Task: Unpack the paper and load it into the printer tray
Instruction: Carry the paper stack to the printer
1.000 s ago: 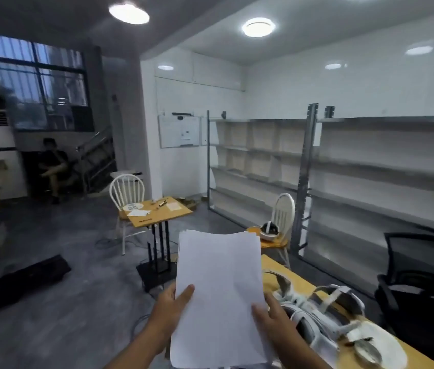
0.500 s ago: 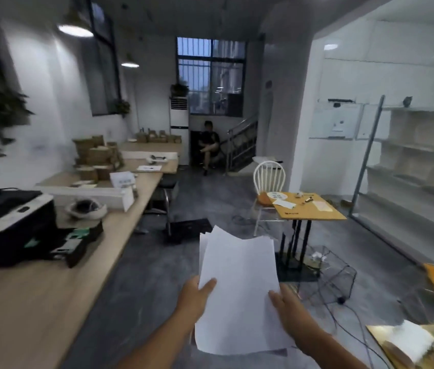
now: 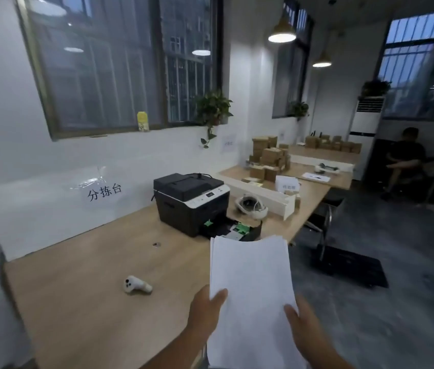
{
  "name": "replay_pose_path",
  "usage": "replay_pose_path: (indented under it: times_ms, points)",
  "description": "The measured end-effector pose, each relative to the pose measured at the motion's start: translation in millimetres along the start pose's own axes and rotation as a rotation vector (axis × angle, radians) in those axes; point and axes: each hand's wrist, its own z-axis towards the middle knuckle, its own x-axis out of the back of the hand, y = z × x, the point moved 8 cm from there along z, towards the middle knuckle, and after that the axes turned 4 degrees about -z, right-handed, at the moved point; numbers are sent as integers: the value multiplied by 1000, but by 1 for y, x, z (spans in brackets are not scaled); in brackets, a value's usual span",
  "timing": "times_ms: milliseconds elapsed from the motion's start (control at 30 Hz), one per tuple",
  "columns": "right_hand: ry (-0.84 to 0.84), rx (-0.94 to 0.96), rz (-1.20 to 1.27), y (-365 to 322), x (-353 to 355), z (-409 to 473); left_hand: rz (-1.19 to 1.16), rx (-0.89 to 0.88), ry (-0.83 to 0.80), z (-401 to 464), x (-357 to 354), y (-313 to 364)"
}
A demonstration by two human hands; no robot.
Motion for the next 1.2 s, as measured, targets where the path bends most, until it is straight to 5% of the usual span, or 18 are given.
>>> replay_pose_path:
  times_ms: [233,500,700,1200]
  points:
    - [-214,73,51,-22,-47,136,-34,-82,216,86,14,16]
    - [-356,103,16,-44,-98,273,-28,20,363,199,20,5]
    - [-424,133,22,-61,-143,362,-70,74,411,289,25,-17]
    - [-516,356,111,-176,-206,551,-25,39,568,462,71,60]
